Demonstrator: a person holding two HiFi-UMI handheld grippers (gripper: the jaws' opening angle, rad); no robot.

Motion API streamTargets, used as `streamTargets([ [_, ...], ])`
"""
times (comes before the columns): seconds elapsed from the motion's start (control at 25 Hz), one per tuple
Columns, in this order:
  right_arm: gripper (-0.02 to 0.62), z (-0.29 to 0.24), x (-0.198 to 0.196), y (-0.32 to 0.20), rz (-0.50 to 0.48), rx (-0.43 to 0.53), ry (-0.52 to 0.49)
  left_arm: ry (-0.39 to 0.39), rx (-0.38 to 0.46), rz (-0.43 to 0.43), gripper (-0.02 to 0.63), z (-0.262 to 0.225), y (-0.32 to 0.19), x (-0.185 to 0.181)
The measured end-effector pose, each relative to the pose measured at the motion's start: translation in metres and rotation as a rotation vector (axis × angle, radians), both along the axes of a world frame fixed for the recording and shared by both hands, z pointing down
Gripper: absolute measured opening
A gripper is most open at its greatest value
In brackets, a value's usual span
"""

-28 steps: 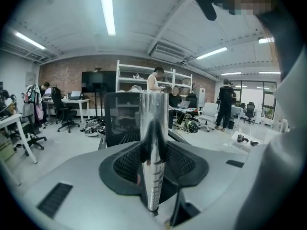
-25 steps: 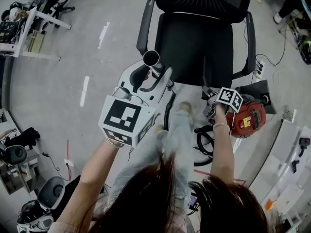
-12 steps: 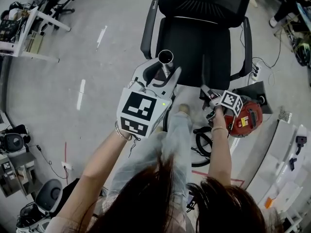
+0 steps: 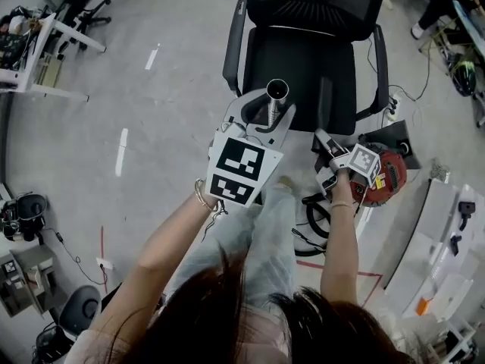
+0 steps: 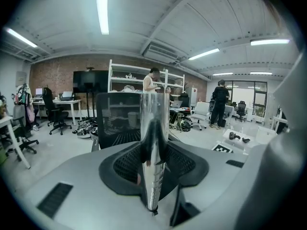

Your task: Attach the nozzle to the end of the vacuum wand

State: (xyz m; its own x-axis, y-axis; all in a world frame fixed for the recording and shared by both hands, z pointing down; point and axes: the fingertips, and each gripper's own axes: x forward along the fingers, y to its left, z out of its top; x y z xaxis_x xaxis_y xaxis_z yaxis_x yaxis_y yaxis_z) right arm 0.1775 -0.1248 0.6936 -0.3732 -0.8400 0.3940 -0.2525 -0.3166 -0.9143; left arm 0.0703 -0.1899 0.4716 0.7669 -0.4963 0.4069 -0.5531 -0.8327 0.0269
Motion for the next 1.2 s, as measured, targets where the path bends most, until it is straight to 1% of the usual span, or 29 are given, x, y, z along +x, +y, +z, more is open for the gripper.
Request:
streamTargets([
  [0.12, 0.181, -0.019, -0.008, 0.001, -0.037, 0.028, 0.014, -0.002, -0.003, -0.004, 0.155, -0.001, 0.002, 0.001],
  [0.2, 0.179, -0.033, -0.013, -0.001, -0.068, 0.069, 0.014, -0.004, 0.001, -0.004, 0.155, -0.002, 0.006, 0.003],
  [0.36, 0.181, -0.055, -0.023, 0.000, -0.093, 0.106, -0.017, -0.009, 0.008, -0.010, 0.155, -0.002, 0.015, 0.005],
  [0.56, 0.181, -0.094, -0.036, -0.003, -0.153, 0.203, -0.032, -0.006, 0.009, -0.022, 0.155, -0.004, 0.027, 0.002],
  [0.88, 0.181, -0.134, -0.031, -0.005, -0.207, 0.259, -0.018, -0.002, 0.016, -0.034, 0.155, -0.006, 0.039, 0.009],
  [1.04, 0.181, -0.154, -0.028, 0.000, -0.192, 0.269, -0.045, -0.008, 0.011, -0.047, 0.155, -0.009, 0.041, 0.013],
  [1.2, 0.181, -0.167, -0.025, 0.004, -0.191, 0.285, -0.041, -0.010, 0.012, -0.046, 0.155, -0.009, 0.044, 0.018],
])
